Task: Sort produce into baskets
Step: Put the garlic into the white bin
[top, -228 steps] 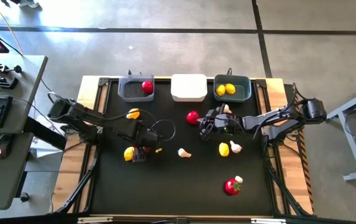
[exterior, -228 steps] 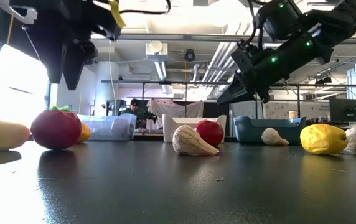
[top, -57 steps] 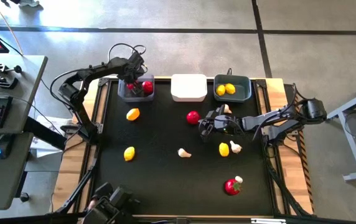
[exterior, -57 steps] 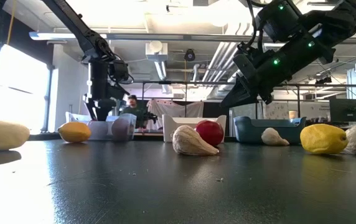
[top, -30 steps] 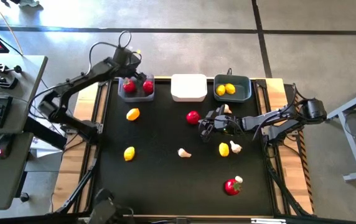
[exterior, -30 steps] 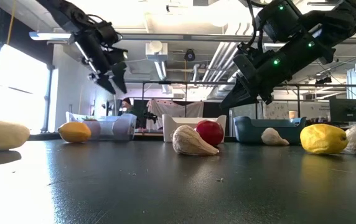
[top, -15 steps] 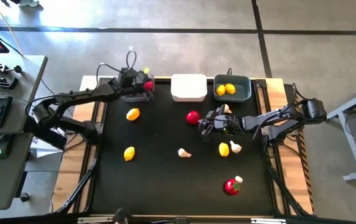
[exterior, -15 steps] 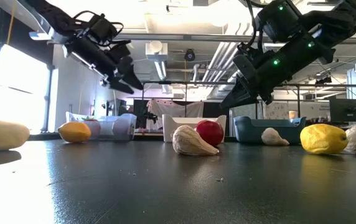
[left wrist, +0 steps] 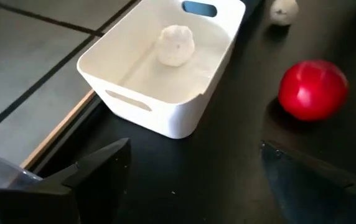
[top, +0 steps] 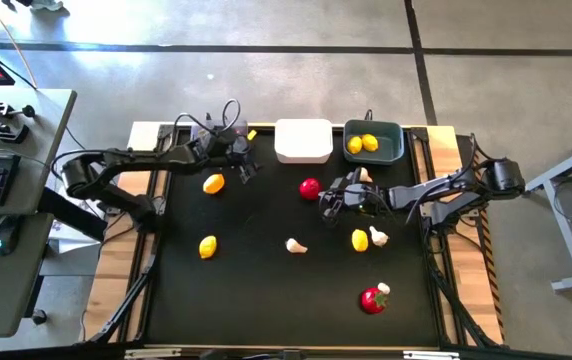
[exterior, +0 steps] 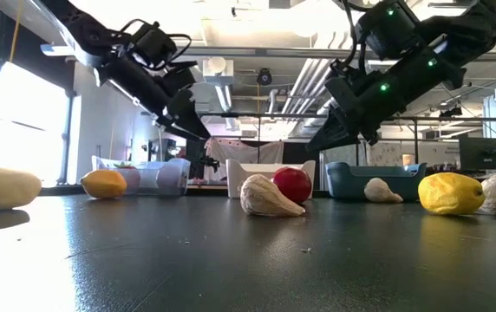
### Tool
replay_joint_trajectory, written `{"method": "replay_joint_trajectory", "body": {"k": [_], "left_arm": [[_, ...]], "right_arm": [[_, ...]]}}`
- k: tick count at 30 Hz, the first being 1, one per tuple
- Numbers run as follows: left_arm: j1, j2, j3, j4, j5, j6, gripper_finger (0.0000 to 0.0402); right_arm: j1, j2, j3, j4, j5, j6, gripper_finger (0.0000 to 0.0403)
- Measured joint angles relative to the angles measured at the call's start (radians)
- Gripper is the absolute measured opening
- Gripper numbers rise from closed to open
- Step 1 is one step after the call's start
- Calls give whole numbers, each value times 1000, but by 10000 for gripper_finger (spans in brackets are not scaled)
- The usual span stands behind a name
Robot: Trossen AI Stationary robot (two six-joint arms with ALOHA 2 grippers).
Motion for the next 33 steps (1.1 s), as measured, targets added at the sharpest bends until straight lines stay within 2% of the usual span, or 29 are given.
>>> {"method": "replay_joint_trajectory", "body": {"k": [4, 7, 14, 19, 21, 25, 30, 33], "left_arm": [[-10, 13, 0, 23, -28, -29, 300], [-25, 14, 0, 47, -28, -41, 254], [-82, 14, 0, 121, -27, -27, 114], [-94, 14, 0, 176, -19, -4, 21], [-90, 14, -8, 214, 7, 9, 6], [-77, 14, -69, 352, 84, -6, 13], [-73, 14, -148, 483, 97, -33, 4], [-83, 14, -159, 521, 99, -128, 1]], "right_arm": [[3, 0, 0, -1, 98, -7, 14], [1, 0, 0, -2, 138, -40, 37], [-41, 0, 0, -7, 143, -107, 119], [-90, 0, 0, -8, 124, -73, 169], [-108, 0, 0, -8, 124, -72, 181], [-149, -12, 0, -21, 120, -74, 187], [-213, -75, 82, -219, 117, -81, 188], [-254, -96, 154, -370, 111, -91, 188]]}}
